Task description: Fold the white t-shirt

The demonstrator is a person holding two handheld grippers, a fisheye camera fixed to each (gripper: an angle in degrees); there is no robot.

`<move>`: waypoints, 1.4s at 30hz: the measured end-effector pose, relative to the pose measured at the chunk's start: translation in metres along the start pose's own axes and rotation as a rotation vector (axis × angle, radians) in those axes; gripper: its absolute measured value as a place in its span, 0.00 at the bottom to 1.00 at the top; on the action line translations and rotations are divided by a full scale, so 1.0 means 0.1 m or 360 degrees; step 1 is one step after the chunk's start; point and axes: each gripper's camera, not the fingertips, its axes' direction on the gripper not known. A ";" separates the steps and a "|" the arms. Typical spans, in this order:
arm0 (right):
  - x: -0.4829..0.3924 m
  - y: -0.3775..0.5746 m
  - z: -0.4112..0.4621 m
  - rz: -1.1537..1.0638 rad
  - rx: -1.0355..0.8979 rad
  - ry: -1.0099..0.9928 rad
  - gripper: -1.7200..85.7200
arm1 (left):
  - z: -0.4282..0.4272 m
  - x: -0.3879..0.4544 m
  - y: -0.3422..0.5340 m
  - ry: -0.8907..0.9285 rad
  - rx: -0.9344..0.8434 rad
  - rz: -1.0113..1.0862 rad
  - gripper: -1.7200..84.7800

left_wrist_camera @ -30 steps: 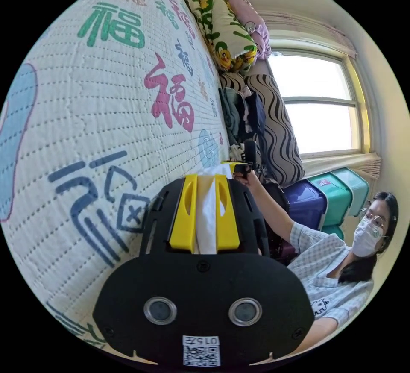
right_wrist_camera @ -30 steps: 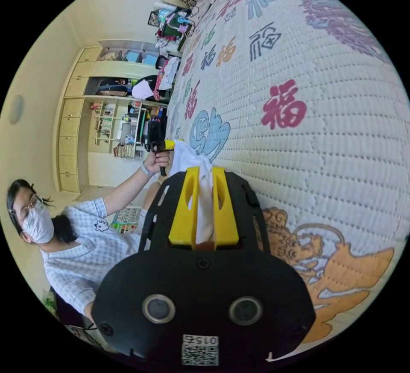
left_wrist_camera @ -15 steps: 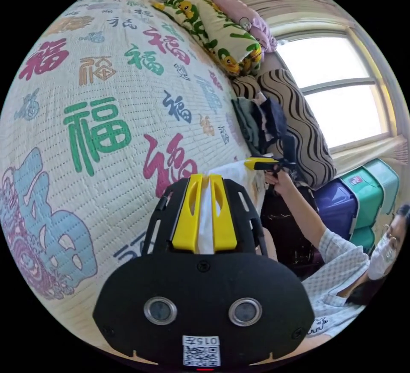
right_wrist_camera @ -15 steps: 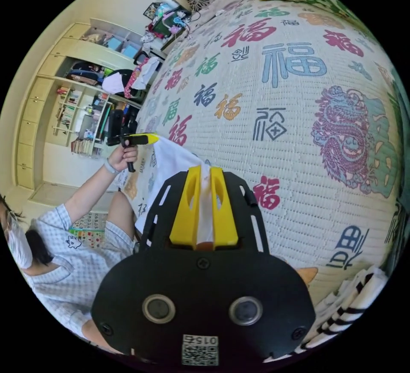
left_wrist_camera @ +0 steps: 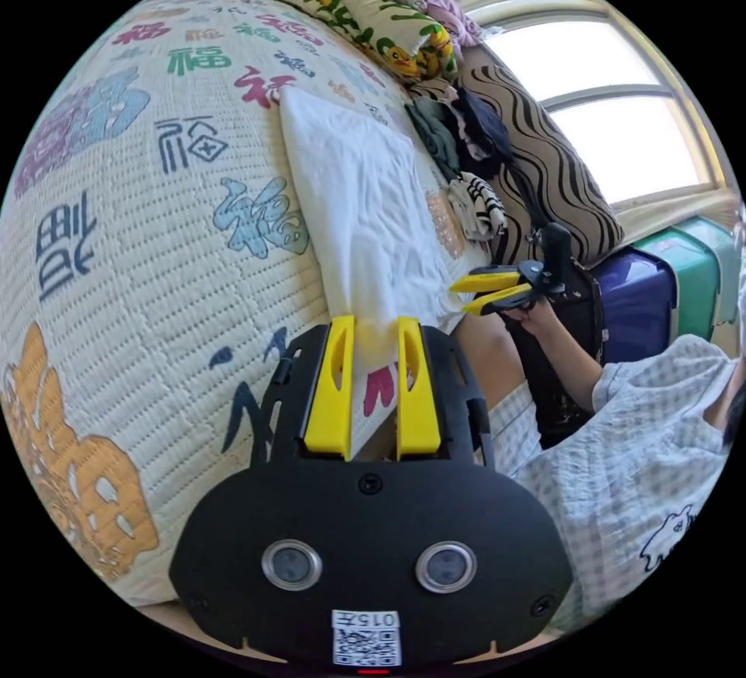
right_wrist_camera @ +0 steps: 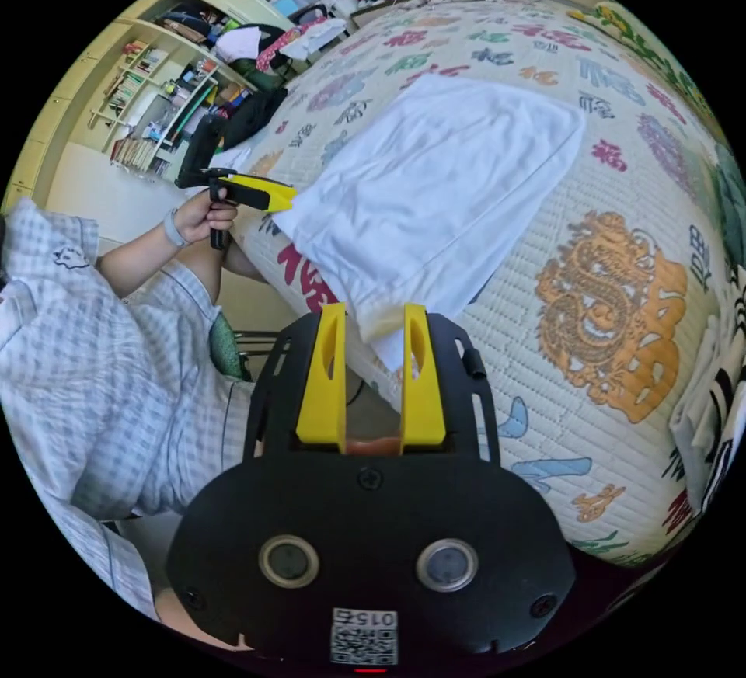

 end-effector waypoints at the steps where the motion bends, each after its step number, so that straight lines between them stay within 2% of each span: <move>1: 0.00 -0.02 0.11 0.0001 -0.0049 -0.0008 0.11 | 0.00 0.00 0.00 0.0005 0.0007 -0.0020 0.11; 5: 0.02 0.00 0.22 0.0024 -0.0102 0.0068 0.03 | -0.05 0.14 -0.01 -0.0154 -0.0042 0.0037 0.09; 10: 0.07 0.23 0.15 0.0105 -0.0019 0.0053 0.03 | -0.07 0.32 0.02 -0.0304 -0.0114 0.0159 0.09; 15: -0.03 0.15 0.29 0.0054 -0.0130 0.0126 0.05 | -0.18 0.49 0.00 -0.0470 -0.0219 0.0218 0.10; 18: -0.08 0.12 0.28 0.0055 -0.0220 0.0218 0.06 | -0.41 0.62 0.01 -0.0476 -0.0155 0.0265 0.10; 21: -0.13 0.10 0.08 0.0052 0.0020 0.0115 0.04 | -0.53 0.68 -0.04 -0.0348 -0.0026 0.0299 0.09; 23: -0.18 -0.02 0.08 -0.0023 0.0153 -0.0030 0.03 | -0.42 0.63 -0.11 -0.0256 -0.0084 0.0298 0.09; 24: -0.19 -0.07 0.13 -0.0041 0.0132 -0.0036 0.03 | -0.33 0.58 -0.15 -0.0240 -0.0152 0.0278 0.08; 28: -0.20 -0.25 0.59 -0.0094 -0.0296 0.0179 0.01 | -0.26 0.50 -0.09 -0.0323 -0.0214 0.0324 0.03; 31: -0.21 -0.20 0.60 -0.0082 -0.0312 0.0237 0.01 | -0.38 0.47 -0.05 -0.0332 -0.0259 0.0291 0.02; 33: -0.19 -0.19 0.59 -0.0035 -0.0318 0.0236 0.01 | -0.46 0.50 -0.04 -0.0441 -0.0332 0.0316 0.02; 37: -0.09 -0.20 0.50 0.0077 -0.0338 0.0113 0.01 | -0.52 0.54 -0.07 -0.0524 -0.0489 0.0371 0.02; 38: -0.04 -0.19 0.43 0.0105 -0.0326 0.0077 0.02 | -0.55 0.56 -0.09 -0.0644 -0.0550 0.0404 0.03; 40: 0.07 -0.16 0.25 0.0182 -0.0226 0.0070 0.03 | -0.73 0.57 -0.12 -0.0788 -0.0461 0.0436 0.04; 42: 0.21 -0.16 0.02 0.0220 -0.0069 0.0054 0.07 | -1.06 0.47 -0.32 -0.0638 -0.0224 0.0395 0.07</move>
